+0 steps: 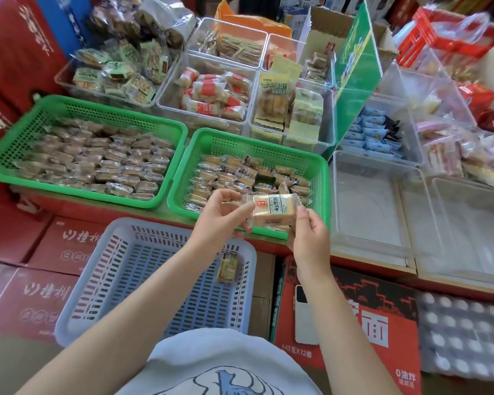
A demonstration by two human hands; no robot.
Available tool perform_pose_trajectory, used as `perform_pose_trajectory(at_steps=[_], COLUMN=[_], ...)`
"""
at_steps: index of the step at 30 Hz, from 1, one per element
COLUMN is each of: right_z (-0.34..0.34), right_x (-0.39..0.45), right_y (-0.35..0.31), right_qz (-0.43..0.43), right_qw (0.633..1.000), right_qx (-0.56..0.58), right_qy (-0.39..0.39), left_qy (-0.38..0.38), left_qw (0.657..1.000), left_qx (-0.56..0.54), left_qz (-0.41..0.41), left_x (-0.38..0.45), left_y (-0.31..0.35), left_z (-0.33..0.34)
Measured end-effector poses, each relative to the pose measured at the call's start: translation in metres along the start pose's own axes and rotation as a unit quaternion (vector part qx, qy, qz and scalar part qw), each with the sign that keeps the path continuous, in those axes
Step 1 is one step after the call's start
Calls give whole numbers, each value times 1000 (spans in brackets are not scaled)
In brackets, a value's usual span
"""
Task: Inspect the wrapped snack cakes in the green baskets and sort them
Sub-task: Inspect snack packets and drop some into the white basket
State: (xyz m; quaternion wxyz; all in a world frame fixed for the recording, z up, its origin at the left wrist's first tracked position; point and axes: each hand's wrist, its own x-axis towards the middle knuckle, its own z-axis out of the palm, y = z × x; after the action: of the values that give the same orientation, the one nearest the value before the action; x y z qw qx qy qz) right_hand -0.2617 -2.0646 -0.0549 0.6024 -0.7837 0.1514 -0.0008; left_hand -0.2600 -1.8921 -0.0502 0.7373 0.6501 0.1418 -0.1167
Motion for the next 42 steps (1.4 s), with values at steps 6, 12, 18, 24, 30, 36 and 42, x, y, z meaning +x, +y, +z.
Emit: perform_pose_trajectory(at_steps=[6,12,18,24,30,36,42], right_z=[15,12,6,-3,-5,-3,3], right_x=[-5,-5,6,16,38,73,111], right_y=[-13,-13,-11,-10,-9,3,28], right_qz=[61,51,28,11,98,173,154], right_qw=[990,992,994,989,947,908,969], right_qx=[129,118,109,92,259,357,110], right_qy=[1,-5,-15,-114,-161,-138,-160], left_qy=[58,46,16,-68,-140,-187,-80], left_qw=[981,979,998,988,976,953,976], left_qx=[153,158,51,-109,-136,-179,-152], left_qz=[103,119,14,-80,-96,-154,-136], left_x=[-4,2,10,31,47,76,122], left_y=[-9,-5,1,8,4,-3,-18], left_z=[3,-7,-4,-6,-2,7,13])
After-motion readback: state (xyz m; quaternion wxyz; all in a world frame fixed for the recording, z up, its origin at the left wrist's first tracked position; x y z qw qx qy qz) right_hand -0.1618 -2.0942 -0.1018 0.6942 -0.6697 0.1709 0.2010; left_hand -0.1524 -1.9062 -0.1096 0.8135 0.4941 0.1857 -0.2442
